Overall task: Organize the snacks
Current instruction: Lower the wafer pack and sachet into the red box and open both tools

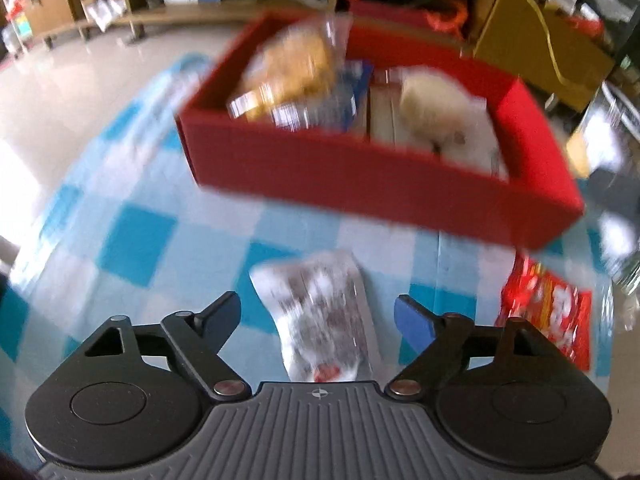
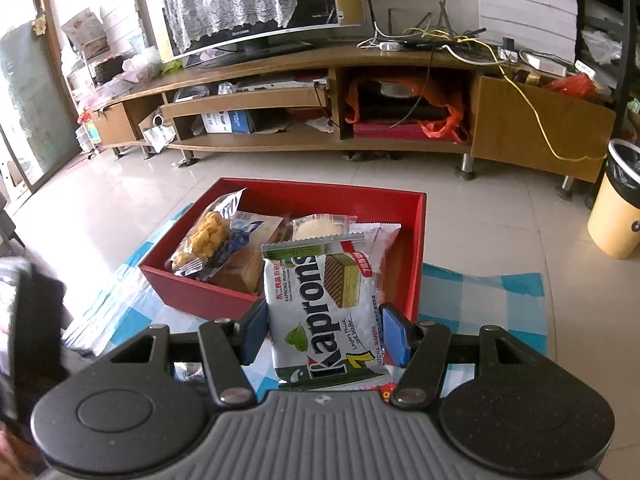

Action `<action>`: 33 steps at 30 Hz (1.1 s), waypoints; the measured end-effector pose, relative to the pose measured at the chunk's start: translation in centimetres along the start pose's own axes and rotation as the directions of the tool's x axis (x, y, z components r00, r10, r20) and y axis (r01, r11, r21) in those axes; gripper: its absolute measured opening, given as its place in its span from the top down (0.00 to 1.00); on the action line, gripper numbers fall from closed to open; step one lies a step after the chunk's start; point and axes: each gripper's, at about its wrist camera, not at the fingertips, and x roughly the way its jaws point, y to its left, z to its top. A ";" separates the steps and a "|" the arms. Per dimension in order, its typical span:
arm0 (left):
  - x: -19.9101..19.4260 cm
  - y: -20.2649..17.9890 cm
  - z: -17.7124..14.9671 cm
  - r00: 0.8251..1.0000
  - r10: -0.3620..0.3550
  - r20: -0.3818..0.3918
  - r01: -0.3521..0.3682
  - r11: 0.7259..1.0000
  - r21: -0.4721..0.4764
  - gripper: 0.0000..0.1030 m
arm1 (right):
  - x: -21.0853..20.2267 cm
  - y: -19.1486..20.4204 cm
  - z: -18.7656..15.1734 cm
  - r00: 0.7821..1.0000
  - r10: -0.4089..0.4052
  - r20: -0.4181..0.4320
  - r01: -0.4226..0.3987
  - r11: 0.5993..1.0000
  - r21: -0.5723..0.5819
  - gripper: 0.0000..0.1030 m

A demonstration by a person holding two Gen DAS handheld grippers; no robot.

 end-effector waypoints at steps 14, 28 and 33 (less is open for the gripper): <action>-1.8 -0.7 -1.4 1.000 0.002 0.027 -0.005 0.997 0.079 0.40 | -3.0 -3.9 0.3 0.997 -0.042 0.057 0.037 0.996 0.083 0.43; -6.9 -1.4 3.7 0.968 -0.079 0.239 0.067 0.996 0.057 0.40 | -1.0 -3.4 1.9 0.998 -0.008 0.056 0.002 0.994 0.112 0.43; -5.5 -1.2 6.4 0.964 -0.059 0.258 0.051 0.998 0.037 0.40 | 1.7 -2.6 2.9 1.000 -0.002 0.031 0.000 0.997 0.082 0.43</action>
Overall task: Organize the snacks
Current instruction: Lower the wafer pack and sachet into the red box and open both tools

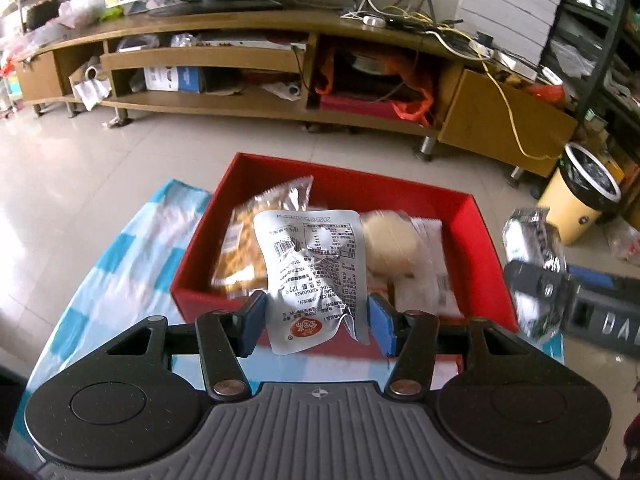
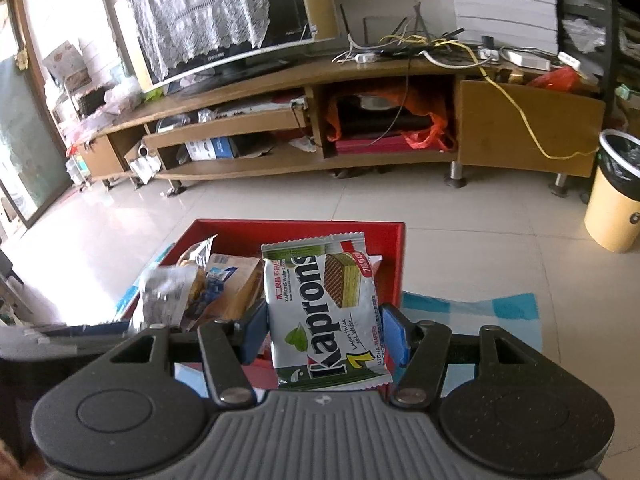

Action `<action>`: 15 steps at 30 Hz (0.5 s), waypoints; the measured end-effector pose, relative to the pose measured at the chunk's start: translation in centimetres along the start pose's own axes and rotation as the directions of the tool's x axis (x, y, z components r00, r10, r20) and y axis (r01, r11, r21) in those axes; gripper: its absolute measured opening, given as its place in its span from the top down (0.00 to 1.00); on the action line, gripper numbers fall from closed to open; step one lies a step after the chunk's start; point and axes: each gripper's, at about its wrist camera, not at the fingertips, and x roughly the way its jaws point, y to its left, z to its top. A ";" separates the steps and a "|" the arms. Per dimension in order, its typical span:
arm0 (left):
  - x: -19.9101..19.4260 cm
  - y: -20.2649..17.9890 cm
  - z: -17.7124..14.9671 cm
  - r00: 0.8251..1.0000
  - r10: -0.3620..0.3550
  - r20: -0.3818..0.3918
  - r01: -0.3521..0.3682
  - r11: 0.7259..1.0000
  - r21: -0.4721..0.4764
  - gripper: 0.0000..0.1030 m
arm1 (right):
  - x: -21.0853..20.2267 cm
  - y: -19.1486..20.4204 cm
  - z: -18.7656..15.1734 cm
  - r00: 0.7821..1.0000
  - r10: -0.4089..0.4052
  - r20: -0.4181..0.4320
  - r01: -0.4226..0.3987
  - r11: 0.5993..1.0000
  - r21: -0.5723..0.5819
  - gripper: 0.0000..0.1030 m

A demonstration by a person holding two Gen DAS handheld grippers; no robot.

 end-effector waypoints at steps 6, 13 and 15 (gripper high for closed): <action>2.7 -0.4 1.4 1.000 0.000 -0.007 0.000 1.000 -0.002 0.40 | 3.4 0.5 1.1 1.000 0.012 -0.026 -0.013 1.000 -0.015 0.43; 4.1 -1.1 1.9 1.000 0.023 0.004 -0.023 0.999 0.034 0.35 | 6.3 -0.3 1.6 0.997 0.038 -0.070 -0.036 0.999 0.023 0.42; 4.1 -0.9 1.8 1.000 0.022 0.007 -0.022 0.999 0.031 0.28 | 6.8 -0.9 1.7 0.996 0.043 -0.079 -0.039 0.998 0.048 0.42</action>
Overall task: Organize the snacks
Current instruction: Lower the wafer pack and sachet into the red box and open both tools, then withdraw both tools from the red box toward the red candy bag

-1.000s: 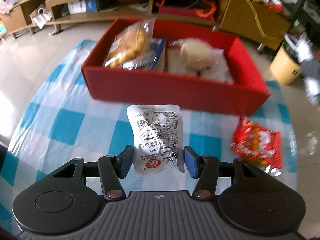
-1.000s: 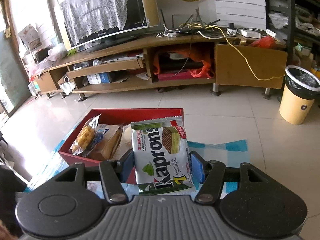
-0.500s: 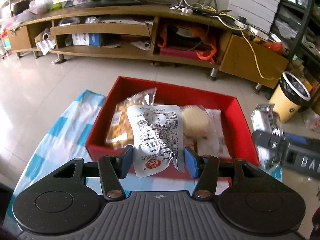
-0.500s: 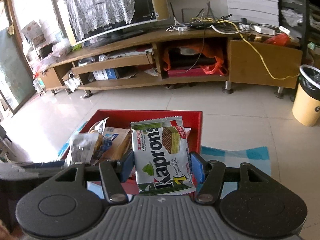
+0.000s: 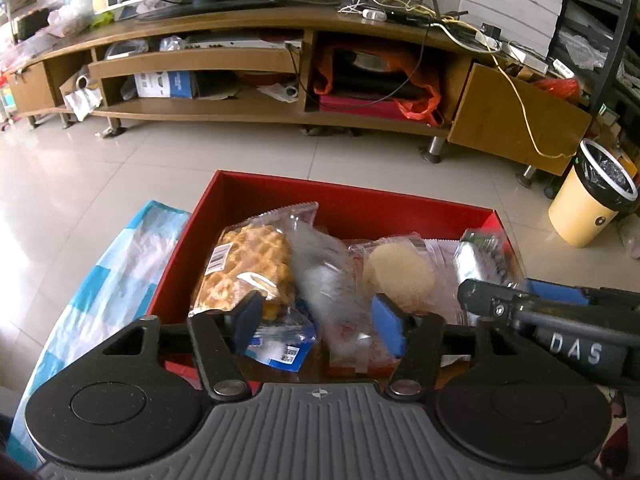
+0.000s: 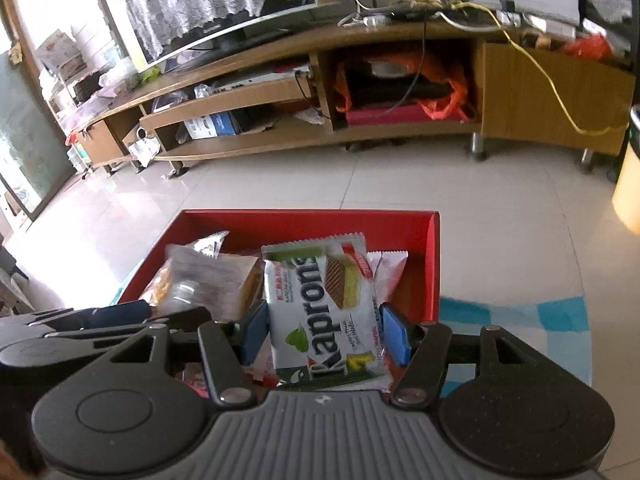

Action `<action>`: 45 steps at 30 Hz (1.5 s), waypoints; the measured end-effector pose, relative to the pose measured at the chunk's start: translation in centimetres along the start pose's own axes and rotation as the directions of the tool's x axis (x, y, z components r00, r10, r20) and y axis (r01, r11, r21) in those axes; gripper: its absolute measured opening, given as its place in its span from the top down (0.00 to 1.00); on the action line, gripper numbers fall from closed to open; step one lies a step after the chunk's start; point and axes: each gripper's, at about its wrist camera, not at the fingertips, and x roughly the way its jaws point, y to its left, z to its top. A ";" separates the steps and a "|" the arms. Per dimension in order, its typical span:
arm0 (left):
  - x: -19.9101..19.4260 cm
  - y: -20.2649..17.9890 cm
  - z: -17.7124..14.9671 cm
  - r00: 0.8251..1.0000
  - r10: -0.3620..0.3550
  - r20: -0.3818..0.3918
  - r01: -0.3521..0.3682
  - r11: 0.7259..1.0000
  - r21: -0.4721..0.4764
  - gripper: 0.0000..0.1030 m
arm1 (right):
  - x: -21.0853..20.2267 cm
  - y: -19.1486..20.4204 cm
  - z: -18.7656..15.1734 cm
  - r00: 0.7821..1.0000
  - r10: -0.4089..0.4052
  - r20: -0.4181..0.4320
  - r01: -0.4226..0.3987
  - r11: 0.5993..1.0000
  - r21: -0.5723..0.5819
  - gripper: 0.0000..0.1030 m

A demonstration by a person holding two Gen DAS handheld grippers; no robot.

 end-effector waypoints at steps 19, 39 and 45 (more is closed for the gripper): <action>-4.4 -2.7 -2.6 0.997 -0.079 0.007 0.078 0.995 0.062 0.14 | -4.3 -1.7 -1.4 0.995 -0.097 0.005 0.097 0.995 -0.001 0.39; -5.2 0.4 -7.5 0.984 -0.110 -0.141 0.110 0.994 -0.008 0.11 | -1.8 -3.7 -7.5 0.974 -0.026 -0.223 -0.007 0.989 -0.148 0.37; -5.0 1.3 -7.4 0.982 -0.119 -0.148 0.118 0.993 -0.016 0.11 | 0.7 -2.6 -7.9 0.956 0.009 -0.294 -0.062 0.983 -0.174 0.34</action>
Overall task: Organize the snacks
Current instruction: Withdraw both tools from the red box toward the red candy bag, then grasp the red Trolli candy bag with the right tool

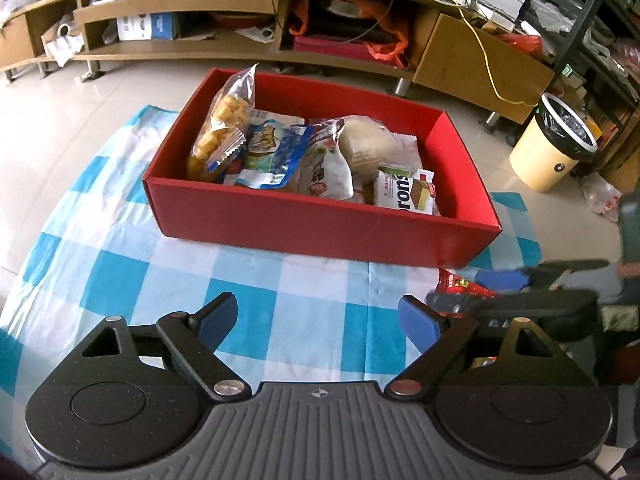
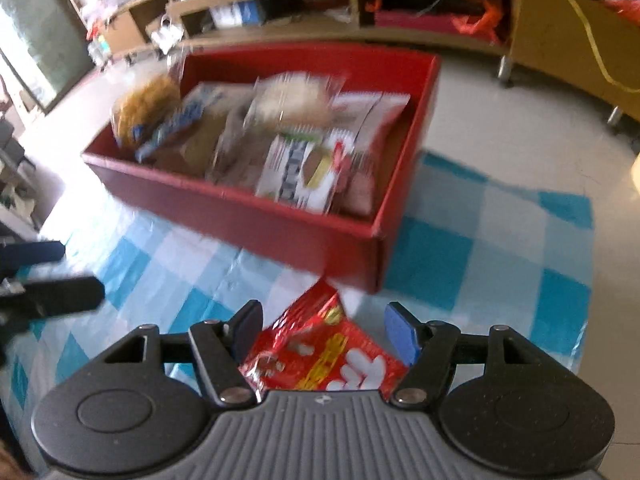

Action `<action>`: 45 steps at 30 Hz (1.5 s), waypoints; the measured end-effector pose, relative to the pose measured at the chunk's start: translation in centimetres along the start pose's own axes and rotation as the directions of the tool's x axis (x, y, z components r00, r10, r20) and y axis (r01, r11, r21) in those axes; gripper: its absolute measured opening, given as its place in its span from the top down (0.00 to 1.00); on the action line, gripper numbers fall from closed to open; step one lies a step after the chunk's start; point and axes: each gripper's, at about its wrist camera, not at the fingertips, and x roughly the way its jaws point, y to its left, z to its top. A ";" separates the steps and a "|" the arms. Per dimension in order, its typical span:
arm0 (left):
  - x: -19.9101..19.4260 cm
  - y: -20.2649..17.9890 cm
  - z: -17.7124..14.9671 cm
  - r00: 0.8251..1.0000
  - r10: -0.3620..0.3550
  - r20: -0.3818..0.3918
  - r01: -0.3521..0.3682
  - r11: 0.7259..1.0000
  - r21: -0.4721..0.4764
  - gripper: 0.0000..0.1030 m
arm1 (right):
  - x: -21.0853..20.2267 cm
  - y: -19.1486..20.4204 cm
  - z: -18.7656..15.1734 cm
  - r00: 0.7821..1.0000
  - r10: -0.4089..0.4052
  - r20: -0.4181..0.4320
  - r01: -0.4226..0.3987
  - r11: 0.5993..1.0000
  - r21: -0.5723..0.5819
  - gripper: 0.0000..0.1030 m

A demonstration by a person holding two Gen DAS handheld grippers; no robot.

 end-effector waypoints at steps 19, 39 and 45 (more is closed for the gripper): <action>-0.6 0.5 -0.2 1.000 -0.018 0.004 0.018 1.000 0.011 0.10 | -1.7 2.2 -4.4 0.987 0.069 -0.144 -0.088 0.988 -0.128 0.20; 0.3 -1.2 -1.7 0.998 -0.051 -0.044 0.057 0.988 0.142 0.10 | -0.9 1.1 -2.4 0.992 -0.122 -0.026 0.121 0.991 -0.059 0.43; 0.3 -3.9 -3.3 0.990 -0.131 -0.059 0.142 0.955 0.260 0.09 | -3.5 -2.3 -2.4 0.991 -0.130 0.037 0.127 0.989 0.071 0.45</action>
